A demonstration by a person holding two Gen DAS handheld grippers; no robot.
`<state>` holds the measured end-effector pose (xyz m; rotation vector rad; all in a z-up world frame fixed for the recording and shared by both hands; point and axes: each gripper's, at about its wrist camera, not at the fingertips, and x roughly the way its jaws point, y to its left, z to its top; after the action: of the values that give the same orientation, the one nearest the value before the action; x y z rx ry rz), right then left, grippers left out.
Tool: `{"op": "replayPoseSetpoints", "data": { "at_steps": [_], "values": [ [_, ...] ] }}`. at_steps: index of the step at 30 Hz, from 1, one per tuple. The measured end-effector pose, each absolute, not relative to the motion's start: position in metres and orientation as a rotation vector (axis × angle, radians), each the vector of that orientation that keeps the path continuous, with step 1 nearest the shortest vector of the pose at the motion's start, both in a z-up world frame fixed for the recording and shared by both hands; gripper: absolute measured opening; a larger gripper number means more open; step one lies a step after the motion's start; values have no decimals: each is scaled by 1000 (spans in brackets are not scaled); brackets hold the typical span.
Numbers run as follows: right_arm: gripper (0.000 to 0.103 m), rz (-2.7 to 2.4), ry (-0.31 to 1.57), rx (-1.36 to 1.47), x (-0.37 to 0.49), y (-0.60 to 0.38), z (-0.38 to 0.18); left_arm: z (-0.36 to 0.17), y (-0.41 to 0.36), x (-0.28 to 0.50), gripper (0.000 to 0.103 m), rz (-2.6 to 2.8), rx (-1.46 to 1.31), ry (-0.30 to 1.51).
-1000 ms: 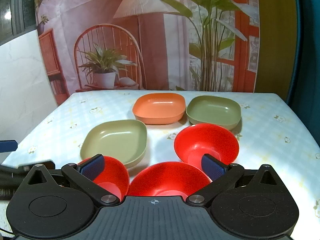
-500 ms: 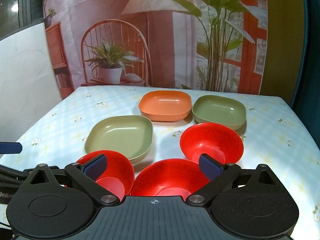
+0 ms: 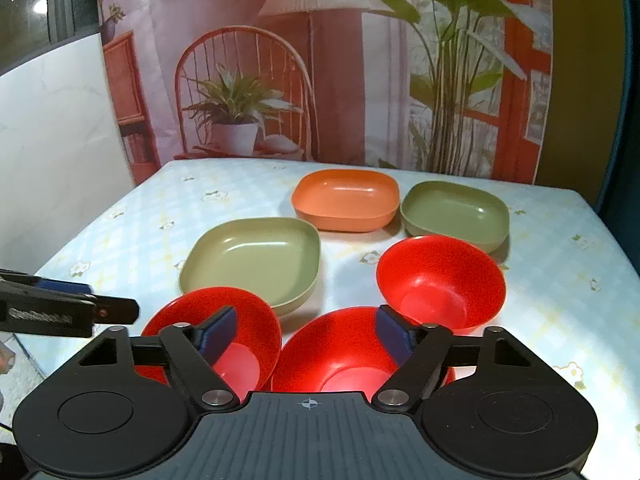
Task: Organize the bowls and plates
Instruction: 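Close the left gripper on a red bowl rim while the right gripper grasps another red bowl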
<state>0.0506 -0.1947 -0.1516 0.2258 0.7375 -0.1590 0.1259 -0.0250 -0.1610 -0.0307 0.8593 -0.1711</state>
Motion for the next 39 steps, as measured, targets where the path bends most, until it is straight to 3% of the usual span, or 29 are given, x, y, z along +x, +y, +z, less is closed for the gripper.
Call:
{"op": "replayPoseSetpoints", "data": {
  "at_steps": [4,11,16,19,21,25,28,35,39],
  "values": [
    [65,-142,745,228,53,-194,-154,-175,-29,132,33,-212,-58,907],
    [61,-120,763,237,56,-194,-161,-186,-32,134,32,-240,-75,947],
    [60,-109,768,236,57,-192,-164,-192,-23,134,14,-239,-149,970],
    [60,-109,767,239,57,-192,-164,-192,-17,133,11,-214,-180,968],
    [60,-105,765,243,57,-192,-165,-192,-15,133,10,-215,-194,969],
    [42,-78,770,243,58,-191,-165,-191,-16,131,10,-222,-194,973],
    [35,-54,773,235,58,-187,-166,-193,-15,131,10,-220,-204,982],
    [31,-29,780,240,57,-185,-165,-196,-10,130,11,-201,-224,1000],
    [21,-6,790,236,59,-181,-166,-196,-9,130,11,-202,-233,1000]
  ]
}}
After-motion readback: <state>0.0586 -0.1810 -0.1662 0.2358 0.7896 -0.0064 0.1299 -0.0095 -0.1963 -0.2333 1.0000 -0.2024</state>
